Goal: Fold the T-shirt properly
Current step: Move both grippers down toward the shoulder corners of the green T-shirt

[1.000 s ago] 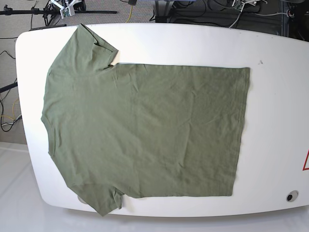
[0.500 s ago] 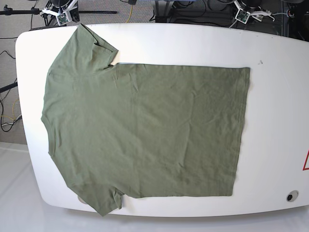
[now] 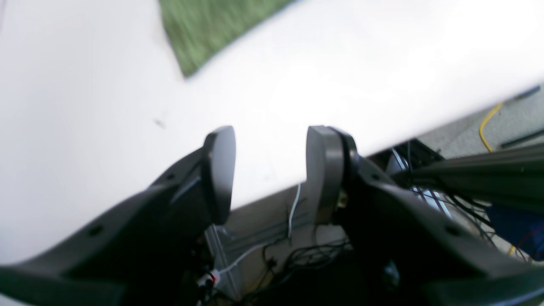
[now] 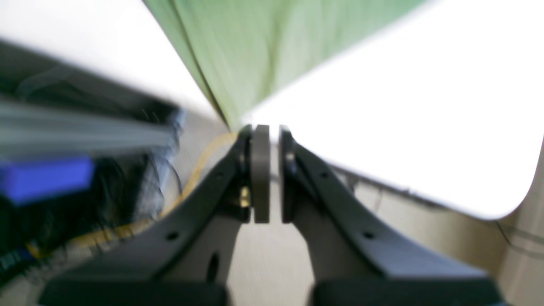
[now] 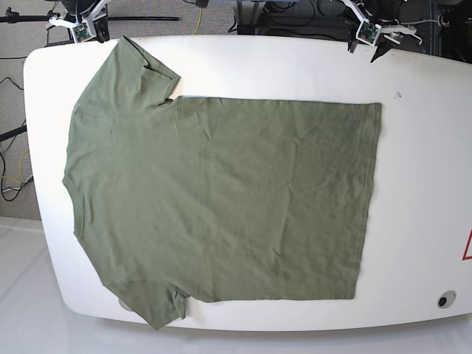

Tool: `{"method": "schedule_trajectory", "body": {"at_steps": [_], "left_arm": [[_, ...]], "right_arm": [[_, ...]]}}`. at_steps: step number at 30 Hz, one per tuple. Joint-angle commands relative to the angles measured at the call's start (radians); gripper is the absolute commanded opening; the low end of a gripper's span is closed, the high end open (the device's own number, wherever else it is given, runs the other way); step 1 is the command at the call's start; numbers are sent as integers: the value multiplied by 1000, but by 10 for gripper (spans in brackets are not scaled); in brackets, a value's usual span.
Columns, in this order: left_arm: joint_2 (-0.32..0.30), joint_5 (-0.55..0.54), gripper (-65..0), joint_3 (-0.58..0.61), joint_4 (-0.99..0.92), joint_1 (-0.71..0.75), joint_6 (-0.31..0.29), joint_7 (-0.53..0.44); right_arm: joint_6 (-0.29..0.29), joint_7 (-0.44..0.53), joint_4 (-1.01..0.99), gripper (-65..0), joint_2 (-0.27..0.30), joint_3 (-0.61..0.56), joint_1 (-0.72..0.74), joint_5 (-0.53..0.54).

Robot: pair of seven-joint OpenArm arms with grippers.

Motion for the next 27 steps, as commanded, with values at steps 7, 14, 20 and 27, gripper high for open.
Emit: {"method": "schedule_trajectory", "body": {"at_steps": [7,14,20,27], "left_arm": [[3,-8,-399,-1,41,4,13,-32],[8,-10,-394,-6,17,-11,9,-20],[14,-28,-387,-2,26,-32,-6,-15],[16,-30,-382,-2,27,-46,-12,-8]], "right_arm": [[11,6,79,-497,11,97,20,174],[9,-77,71,-333,10,157,88,342],[6,-134,42,-295,0,164,119,414],[4,-193,15,-287,-12,167,168,436]]}}
